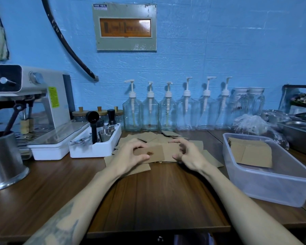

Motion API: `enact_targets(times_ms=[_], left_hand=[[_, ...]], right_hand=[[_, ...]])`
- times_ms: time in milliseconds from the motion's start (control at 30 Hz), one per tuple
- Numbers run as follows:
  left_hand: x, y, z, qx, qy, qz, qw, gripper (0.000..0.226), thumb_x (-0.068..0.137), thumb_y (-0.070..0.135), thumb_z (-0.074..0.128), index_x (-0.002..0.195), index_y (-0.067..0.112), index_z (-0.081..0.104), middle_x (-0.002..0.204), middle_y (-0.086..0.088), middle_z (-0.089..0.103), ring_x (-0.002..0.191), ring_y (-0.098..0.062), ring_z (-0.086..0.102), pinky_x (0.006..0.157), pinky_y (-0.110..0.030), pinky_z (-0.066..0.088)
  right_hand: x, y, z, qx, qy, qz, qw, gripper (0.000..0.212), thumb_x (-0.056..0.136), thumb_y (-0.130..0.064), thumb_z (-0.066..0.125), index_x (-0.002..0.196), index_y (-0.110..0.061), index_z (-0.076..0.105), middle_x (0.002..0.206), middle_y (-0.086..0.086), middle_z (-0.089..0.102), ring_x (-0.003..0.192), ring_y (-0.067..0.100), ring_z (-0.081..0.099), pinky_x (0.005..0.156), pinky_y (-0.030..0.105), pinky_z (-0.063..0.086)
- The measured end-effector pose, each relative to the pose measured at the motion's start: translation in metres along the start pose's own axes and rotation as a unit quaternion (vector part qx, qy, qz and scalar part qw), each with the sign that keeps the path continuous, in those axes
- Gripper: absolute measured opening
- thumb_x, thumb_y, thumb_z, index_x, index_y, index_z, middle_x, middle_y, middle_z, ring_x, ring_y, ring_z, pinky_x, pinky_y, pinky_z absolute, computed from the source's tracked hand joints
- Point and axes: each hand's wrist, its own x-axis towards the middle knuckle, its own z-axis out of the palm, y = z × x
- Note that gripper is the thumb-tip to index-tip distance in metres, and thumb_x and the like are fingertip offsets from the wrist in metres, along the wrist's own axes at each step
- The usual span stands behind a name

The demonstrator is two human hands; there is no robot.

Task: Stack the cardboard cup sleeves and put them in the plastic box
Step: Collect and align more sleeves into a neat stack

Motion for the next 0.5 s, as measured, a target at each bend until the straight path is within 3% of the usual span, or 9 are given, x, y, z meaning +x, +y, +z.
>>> enact_targets(times_ms=[133, 267, 400, 500], left_hand=[[-0.001, -0.003, -0.002, 0.008, 0.033, -0.04, 0.999, 0.051, 0.074, 0.029, 0.085, 0.116, 0.027, 0.056, 0.111, 0.007, 0.047, 0.106, -0.006, 0.049, 0.092, -0.022, 0.039], [-0.003, -0.001, 0.003, -0.013, 0.01, -0.071, 0.997, 0.076, 0.078, 0.031, 0.081, 0.138, 0.027, 0.034, 0.122, 0.005, 0.047, 0.115, -0.009, 0.045, 0.097, -0.026, 0.033], [-0.002, -0.007, 0.011, -0.029, -0.027, -0.054, 0.998, 0.08, 0.081, 0.05, 0.073, 0.141, 0.052, 0.021, 0.133, 0.002, 0.048, 0.127, -0.021, 0.048, 0.111, -0.049, 0.037], [-0.002, -0.007, 0.015, 0.015, -0.042, -0.016, 0.999, 0.074, 0.087, 0.051, 0.065, 0.141, 0.059, 0.014, 0.139, 0.009, 0.048, 0.129, -0.015, 0.043, 0.113, -0.045, 0.029]], right_hand=[[-0.002, -0.002, 0.001, -0.015, -0.012, 0.006, 1.0, 0.052, 0.087, 0.016, 0.051, 0.124, -0.02, 0.06, 0.082, 0.014, 0.047, 0.068, 0.019, 0.049, 0.058, 0.024, 0.051], [-0.005, -0.007, 0.003, -0.014, -0.042, 0.006, 0.999, 0.069, 0.08, 0.023, 0.04, 0.129, -0.022, 0.057, 0.089, 0.021, 0.056, 0.071, 0.017, 0.054, 0.063, 0.024, 0.052], [-0.012, -0.017, 0.01, 0.02, -0.089, 0.003, 0.996, 0.072, 0.074, 0.005, 0.053, 0.135, -0.032, 0.052, 0.112, 0.023, 0.064, 0.097, 0.024, 0.061, 0.08, 0.029, 0.054], [-0.014, -0.018, 0.014, -0.019, -0.079, -0.012, 0.997, 0.064, 0.082, -0.005, 0.064, 0.135, -0.039, 0.051, 0.13, 0.018, 0.057, 0.123, 0.028, 0.051, 0.097, 0.032, 0.045]])
